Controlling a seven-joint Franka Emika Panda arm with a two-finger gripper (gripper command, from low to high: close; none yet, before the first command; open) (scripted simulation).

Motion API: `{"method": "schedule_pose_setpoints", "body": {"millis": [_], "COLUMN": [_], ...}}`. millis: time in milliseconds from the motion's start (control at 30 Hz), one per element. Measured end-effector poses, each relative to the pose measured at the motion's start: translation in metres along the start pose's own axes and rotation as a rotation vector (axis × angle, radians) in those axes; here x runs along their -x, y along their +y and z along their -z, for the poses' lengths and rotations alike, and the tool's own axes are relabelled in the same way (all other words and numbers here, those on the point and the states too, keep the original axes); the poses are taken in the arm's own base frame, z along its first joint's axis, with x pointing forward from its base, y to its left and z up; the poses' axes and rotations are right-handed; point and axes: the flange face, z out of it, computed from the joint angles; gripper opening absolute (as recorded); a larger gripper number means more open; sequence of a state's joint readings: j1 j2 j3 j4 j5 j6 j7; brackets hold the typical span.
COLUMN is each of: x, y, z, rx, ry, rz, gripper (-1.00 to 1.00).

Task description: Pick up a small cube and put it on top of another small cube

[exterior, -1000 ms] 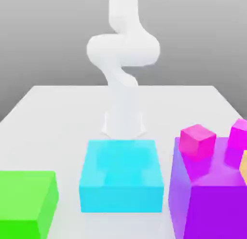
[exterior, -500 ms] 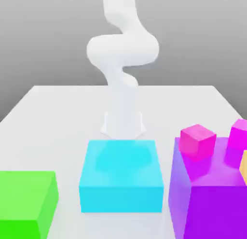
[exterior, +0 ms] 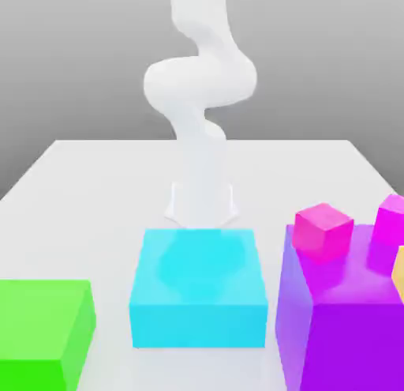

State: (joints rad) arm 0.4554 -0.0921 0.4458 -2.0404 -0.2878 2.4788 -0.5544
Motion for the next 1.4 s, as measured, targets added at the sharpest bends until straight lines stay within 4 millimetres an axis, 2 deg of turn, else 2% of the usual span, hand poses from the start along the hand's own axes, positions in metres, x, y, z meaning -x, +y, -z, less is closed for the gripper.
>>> {"method": "schedule_pose_setpoints", "body": {"millis": [233, 500, 700, 833, 867, 1067, 1100, 1300, 1400], "x": [0.052, 0.122, 0.177, 0.216, 0.227, 0.249, 0.251, 0.253, 0.247], "y": [-0.038, -0.103, -0.164, -0.207, -0.211, -0.241, -0.245, -0.248, -0.237], "z": [-0.076, -0.151, -0.192, -0.209, -0.211, -0.257, -0.263, -0.267, -0.251], "rx": [-0.145, -0.329, -0.474, -0.572, -0.586, -0.599, -0.6, -0.602, -0.601], "ry": [-0.027, -0.03, -0.005, 0.022, 0.016, 0.012, 0.011, 0.01, 0.012], "rz": [0.259, 0.546, 0.76, 0.891, 0.885, 0.877, 0.878, 0.879, 0.876], "gripper": [0.0, 0.0, 0.0, 0.0, 0.0, 0.0, -1.0, -1.0, -1.0]}}
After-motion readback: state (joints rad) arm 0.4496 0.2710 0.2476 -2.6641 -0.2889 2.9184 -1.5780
